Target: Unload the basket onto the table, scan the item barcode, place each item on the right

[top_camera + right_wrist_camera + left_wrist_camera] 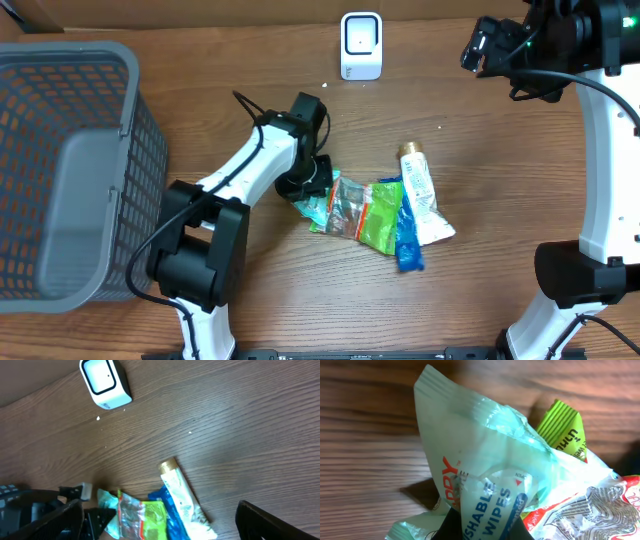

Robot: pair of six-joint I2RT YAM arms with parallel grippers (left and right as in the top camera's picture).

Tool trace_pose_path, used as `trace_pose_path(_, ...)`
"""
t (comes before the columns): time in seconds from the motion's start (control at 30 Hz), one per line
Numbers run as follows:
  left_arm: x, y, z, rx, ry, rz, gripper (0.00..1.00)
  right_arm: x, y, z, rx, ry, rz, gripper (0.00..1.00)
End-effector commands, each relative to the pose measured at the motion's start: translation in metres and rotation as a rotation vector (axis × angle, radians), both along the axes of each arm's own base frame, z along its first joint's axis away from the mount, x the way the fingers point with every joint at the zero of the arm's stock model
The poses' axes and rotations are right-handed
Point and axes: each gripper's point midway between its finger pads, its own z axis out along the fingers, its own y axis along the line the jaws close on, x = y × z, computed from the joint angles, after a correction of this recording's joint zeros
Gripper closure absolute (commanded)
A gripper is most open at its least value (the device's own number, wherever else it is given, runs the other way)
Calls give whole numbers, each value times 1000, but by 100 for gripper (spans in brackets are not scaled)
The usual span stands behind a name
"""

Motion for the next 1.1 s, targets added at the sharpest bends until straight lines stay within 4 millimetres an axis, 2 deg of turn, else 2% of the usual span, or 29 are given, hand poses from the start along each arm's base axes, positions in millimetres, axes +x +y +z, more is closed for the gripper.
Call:
trace_pose_path(0.0,-7,-2,-3,-11,27,-14,96,1,2,-1,-1,-1,13,2)
trace_pose_path(0.23,6,70,1,296,-9,118,96,1,2,-1,-1,-2,13,2)
trace_pose_path(0.27,11,76,1,316,-31,130,96,2,2,-2,0,-2,14,2)
trace_pose_path(0.33,14,75,1,307,-40,132,95,3,2,-3,0,3,13,2)
trace_pose_path(0.37,14,73,1,300,-40,132,92,3,2,-5,-1,8,14,2)
trace_pose_path(0.4,14,72,1,295,-40,126,70,3,2,-8,-1,17,13,2)
trace_pose_path(0.43,14,71,0,288,-39,106,42,3,2,-10,-2,25,13,2)
trace_pose_path(0.47,13,69,0,278,-36,83,0,2,2,-13,-3,35,13,2)
trace_pose_path(0.57,9,62,1,236,-16,17,0,2,2,-22,-8,59,18,0)
trace_pose_path(0.67,8,63,20,243,3,16,0,3,2,-26,-14,63,31,0)
trace_pose_path(0.73,17,65,47,262,-30,18,0,3,2,-26,-16,62,34,0)
trace_pose_path(0.83,35,63,107,250,-136,23,0,4,2,-26,-17,59,37,0)
trace_pose_path(0.93,50,59,177,202,-295,37,0,4,2,-26,-17,60,37,0)
trace_pose_path(0.97,54,58,207,176,-362,45,0,4,2,-26,-17,60,37,0)
trace_pose_path(1.07,56,57,281,107,-544,74,0,4,2,-26,-17,60,37,0)
